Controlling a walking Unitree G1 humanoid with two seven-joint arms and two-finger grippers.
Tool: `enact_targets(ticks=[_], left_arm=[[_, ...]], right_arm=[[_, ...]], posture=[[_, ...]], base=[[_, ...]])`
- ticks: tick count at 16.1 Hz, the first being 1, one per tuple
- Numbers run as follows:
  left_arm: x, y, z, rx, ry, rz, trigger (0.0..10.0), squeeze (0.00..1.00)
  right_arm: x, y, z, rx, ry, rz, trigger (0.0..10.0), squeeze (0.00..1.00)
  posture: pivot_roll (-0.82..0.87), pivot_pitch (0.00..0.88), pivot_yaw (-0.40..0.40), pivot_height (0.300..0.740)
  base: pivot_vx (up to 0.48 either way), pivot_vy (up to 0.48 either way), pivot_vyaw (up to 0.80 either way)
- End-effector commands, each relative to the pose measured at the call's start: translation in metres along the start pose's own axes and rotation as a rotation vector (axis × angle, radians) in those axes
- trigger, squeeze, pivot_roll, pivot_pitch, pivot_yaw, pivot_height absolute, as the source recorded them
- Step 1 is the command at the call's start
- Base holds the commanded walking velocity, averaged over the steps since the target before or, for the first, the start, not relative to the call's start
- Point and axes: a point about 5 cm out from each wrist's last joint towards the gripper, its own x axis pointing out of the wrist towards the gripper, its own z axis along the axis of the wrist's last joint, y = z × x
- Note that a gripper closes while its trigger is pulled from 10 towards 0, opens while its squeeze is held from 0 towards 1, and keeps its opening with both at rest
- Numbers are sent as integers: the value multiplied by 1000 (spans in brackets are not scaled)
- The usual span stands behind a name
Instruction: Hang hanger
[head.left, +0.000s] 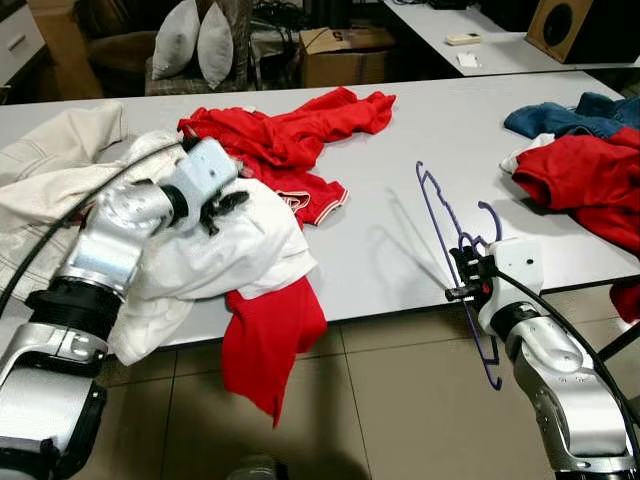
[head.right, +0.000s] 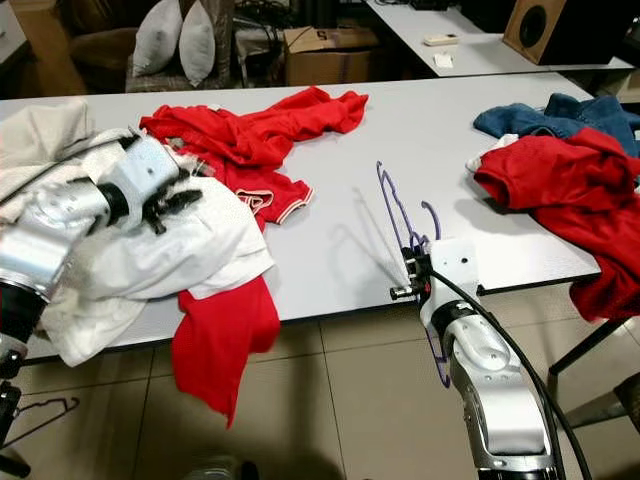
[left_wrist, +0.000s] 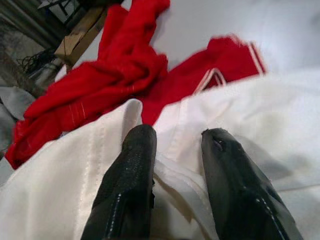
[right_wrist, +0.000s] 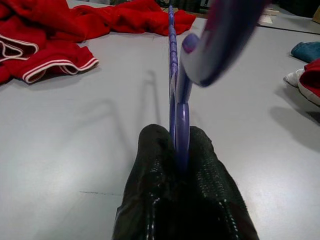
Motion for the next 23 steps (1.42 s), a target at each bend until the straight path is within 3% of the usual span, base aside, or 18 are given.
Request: enact_targets(ticks=[1, 3, 7, 11, 12, 13, 14, 21, 22, 23], left_arm=[[0, 4, 1, 44, 8, 26, 10000, 0], [0, 7, -1, 21, -13, 67, 10000, 0], [-20, 34, -11, 16, -2, 275, 10000, 0], [-28, 31, -36, 23, 98, 297, 10000, 0], [-31, 29, -45, 28, 138, 304, 6039, 0], [-32, 29, -48, 30, 148, 305, 1137, 0], [-34, 29, -52, 23, 163, 307, 0, 0], [-35, 27, -56, -28, 154, 297, 0, 0], [-33, 25, -54, -59, 132, 288, 0, 0], [-30, 23, -49, -150, 76, 277, 0, 0]], right_arm=[[-3, 0, -3, 1, 2, -5, 10000, 0], [-3, 1, -2, -1, 0, -1, 10000, 0], [1, 5, -1, -12, 8, 41, 10000, 0], [4, 4, 1, -23, 8, 60, 10000, 0], [3, 5, 2, -22, 9, 62, 10000, 0], [2, 5, 2, -22, 9, 63, 10000, 0], [2, 6, 1, -20, 12, 66, 10000, 0], [3, 7, 0, -4, 20, 55, 10000, 0], [3, 7, 0, -2, 20, 54, 10000, 0], [3, 7, 0, -1, 19, 52, 10000, 0]], posture=[[17, 0, 49, 740], [13, 0, 48, 740], [41, 0, 4, 740], [52, 0, -22, 740], [51, 0, -26, 740], [51, 0, -26, 740], [53, 0, -29, 740], [60, 0, -21, 740], [59, 0, -20, 740], [57, 0, -18, 740]], base=[[0, 0, 0], [0, 0, 0], [0, 0, 0], [0, 0, 0], [0, 0, 0], [0, 0, 0], [0, 0, 0], [0, 0, 0], [0, 0, 0], [0, 0, 0]])
